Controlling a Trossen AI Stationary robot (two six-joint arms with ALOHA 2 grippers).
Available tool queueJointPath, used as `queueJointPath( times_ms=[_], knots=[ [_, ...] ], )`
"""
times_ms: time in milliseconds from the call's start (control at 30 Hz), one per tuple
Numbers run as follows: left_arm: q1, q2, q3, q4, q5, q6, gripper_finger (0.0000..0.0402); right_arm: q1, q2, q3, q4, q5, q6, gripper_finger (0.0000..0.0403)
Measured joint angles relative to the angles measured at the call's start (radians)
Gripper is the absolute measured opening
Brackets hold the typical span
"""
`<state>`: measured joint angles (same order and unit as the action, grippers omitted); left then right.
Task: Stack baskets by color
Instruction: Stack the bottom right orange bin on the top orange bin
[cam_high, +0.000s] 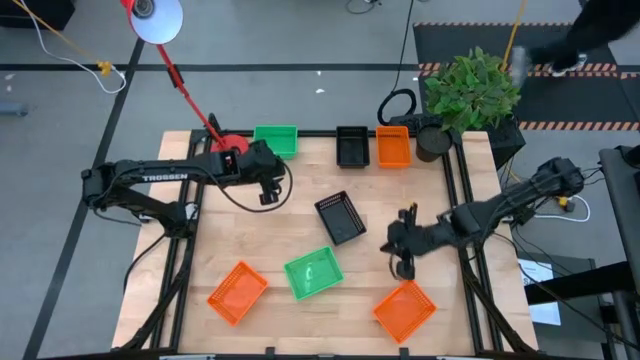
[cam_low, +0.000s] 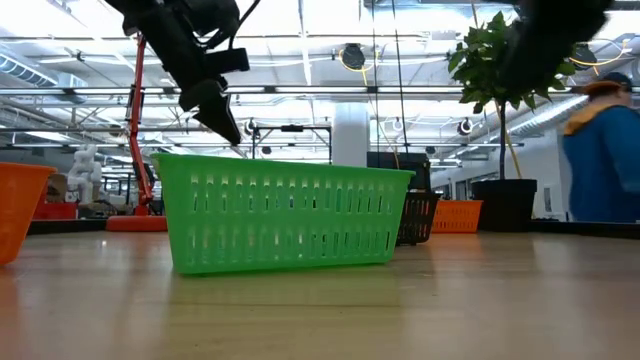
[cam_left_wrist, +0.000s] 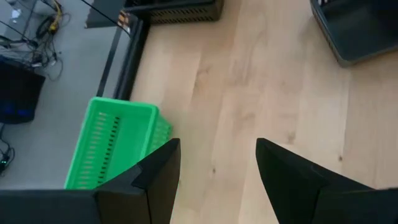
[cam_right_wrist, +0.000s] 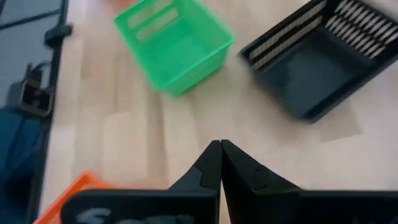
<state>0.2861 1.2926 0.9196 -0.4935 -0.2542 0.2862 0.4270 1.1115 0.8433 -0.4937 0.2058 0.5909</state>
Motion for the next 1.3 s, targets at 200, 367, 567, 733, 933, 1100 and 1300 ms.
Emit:
queueJointPath(
  times_ms=[200,367,567,733,933,1100,1300],
  knots=[
    [-0.017,-0.012,0.000,-0.019,0.000,-0.012,0.0211,0.144,0.037,0.001,-0.004,-0.036,0.123,0.0000],
    [-0.028,-0.015,0.000,-0.013,0.001,-0.020,0.0211,0.242,0.053,0.001,-0.014,-0.099,0.251,0.0014],
    [-0.028,-0.016,0.000,-0.001,0.001,-0.028,0.0211,0.326,0.053,0.001,-0.002,-0.105,0.373,0.0044],
    [-0.028,-0.016,0.000,0.000,0.001,-0.034,0.0211,0.396,0.053,0.001,-0.003,-0.136,0.462,0.0054],
    [-0.028,-0.016,0.000,0.000,0.001,-0.034,0.0211,0.473,0.055,0.001,0.003,-0.161,0.497,0.0055],
    [-0.028,-0.016,0.000,0.001,0.001,-0.034,0.0211,0.515,0.094,0.002,0.012,-0.160,0.483,0.0055],
    [-0.028,-0.015,0.000,0.001,0.001,-0.046,0.0211,0.534,0.184,0.002,0.112,-0.193,0.423,0.0055]
  ],
)
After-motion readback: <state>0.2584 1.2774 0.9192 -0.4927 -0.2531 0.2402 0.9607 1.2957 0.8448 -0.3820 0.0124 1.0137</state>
